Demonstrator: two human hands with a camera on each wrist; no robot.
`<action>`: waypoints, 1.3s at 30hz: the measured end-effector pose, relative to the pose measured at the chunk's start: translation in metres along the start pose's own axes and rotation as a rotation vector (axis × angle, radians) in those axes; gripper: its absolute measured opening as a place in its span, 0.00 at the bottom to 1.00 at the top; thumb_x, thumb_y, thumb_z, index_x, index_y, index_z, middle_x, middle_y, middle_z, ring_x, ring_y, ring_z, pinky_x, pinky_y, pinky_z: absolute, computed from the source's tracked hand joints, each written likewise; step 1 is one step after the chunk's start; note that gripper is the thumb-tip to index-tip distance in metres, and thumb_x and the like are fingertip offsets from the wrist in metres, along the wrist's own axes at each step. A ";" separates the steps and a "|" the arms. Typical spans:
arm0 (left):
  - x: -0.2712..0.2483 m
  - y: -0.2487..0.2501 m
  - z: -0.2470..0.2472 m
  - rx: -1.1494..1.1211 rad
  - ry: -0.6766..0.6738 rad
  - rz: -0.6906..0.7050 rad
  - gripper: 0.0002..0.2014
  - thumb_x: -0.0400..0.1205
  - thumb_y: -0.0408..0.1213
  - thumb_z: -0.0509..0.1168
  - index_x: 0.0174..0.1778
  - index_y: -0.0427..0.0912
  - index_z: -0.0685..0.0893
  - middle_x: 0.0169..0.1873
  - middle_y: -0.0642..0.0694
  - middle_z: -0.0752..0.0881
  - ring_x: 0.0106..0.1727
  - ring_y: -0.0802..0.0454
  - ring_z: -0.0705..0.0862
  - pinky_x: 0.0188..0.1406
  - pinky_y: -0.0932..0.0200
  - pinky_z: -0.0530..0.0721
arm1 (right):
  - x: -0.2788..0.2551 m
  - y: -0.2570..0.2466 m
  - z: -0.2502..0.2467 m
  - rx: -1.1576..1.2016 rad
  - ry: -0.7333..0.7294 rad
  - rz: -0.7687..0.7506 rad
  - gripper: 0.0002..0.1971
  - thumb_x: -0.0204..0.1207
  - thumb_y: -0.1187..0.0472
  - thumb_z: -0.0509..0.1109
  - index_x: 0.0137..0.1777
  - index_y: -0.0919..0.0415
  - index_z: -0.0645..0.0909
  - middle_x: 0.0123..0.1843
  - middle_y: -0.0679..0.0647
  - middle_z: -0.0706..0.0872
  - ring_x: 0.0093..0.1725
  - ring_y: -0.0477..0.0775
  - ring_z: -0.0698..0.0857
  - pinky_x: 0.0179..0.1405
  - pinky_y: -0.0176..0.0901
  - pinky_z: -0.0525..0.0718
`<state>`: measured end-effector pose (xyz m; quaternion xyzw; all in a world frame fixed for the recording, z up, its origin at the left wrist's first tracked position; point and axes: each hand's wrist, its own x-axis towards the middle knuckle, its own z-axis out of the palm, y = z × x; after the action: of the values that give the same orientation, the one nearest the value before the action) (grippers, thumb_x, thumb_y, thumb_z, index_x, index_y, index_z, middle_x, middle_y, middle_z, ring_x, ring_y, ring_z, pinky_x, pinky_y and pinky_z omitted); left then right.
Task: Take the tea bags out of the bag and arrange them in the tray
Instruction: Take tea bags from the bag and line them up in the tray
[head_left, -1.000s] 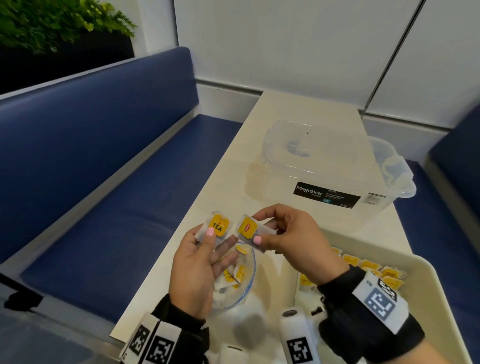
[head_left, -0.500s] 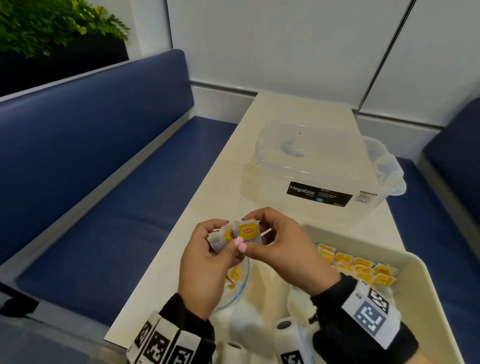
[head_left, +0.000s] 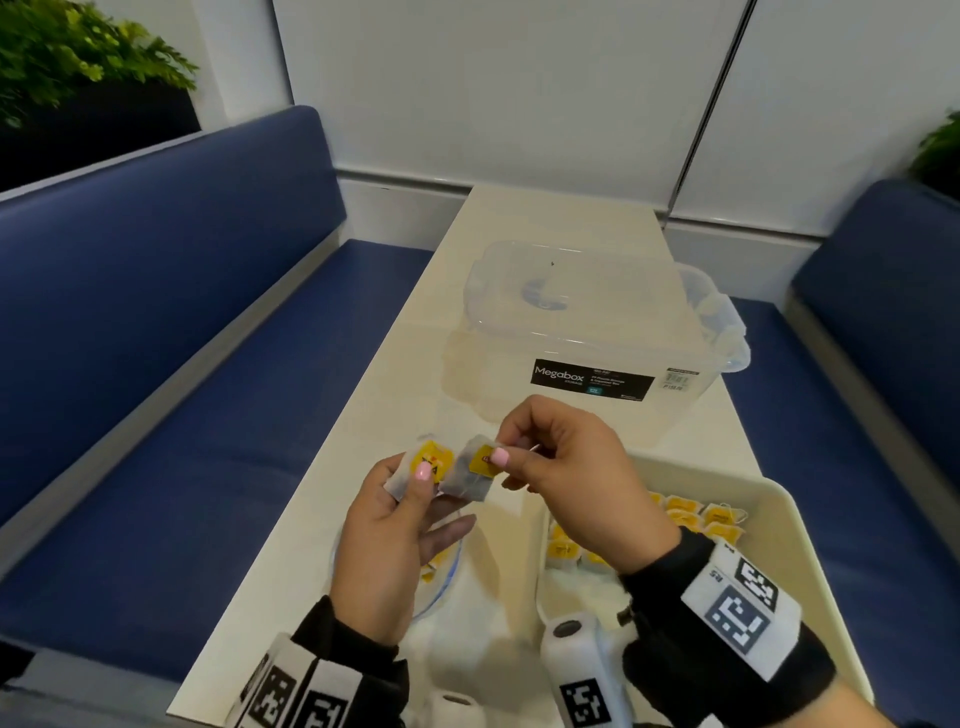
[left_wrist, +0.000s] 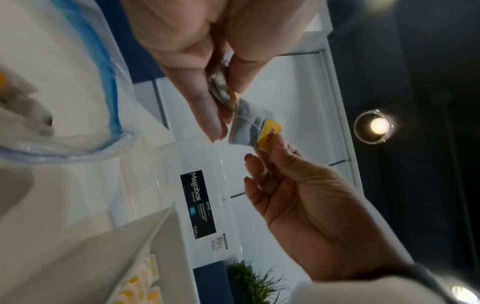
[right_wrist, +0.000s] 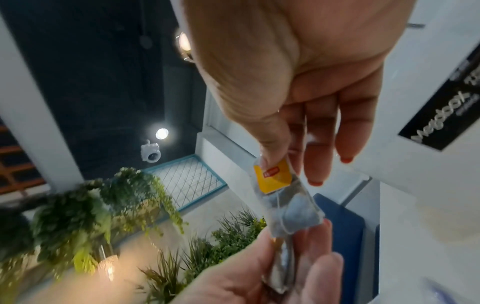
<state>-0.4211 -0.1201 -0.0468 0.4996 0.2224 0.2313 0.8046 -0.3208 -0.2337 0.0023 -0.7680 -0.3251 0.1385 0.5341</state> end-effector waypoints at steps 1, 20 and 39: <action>0.001 -0.001 0.000 -0.038 -0.001 -0.009 0.10 0.84 0.39 0.57 0.56 0.40 0.79 0.47 0.39 0.90 0.48 0.45 0.90 0.37 0.59 0.88 | -0.001 0.001 -0.001 -0.013 0.010 -0.002 0.12 0.71 0.66 0.75 0.33 0.50 0.79 0.32 0.48 0.85 0.30 0.45 0.83 0.30 0.36 0.79; 0.007 -0.054 0.065 0.109 -0.276 -0.040 0.26 0.61 0.39 0.82 0.53 0.44 0.81 0.46 0.45 0.90 0.50 0.47 0.89 0.36 0.63 0.86 | -0.040 0.026 -0.080 -0.284 0.106 0.104 0.07 0.71 0.60 0.76 0.38 0.47 0.83 0.34 0.42 0.84 0.34 0.39 0.79 0.37 0.31 0.77; 0.010 -0.049 0.044 0.107 -0.164 -0.166 0.49 0.31 0.68 0.79 0.46 0.46 0.83 0.44 0.49 0.92 0.44 0.53 0.91 0.27 0.58 0.88 | -0.020 0.071 -0.181 -1.223 -0.350 0.387 0.05 0.74 0.57 0.69 0.45 0.49 0.87 0.36 0.44 0.82 0.38 0.48 0.82 0.29 0.34 0.72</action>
<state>-0.3793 -0.1646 -0.0751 0.5388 0.2085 0.1101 0.8087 -0.2091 -0.3948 0.0055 -0.9434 -0.2832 0.1452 -0.0934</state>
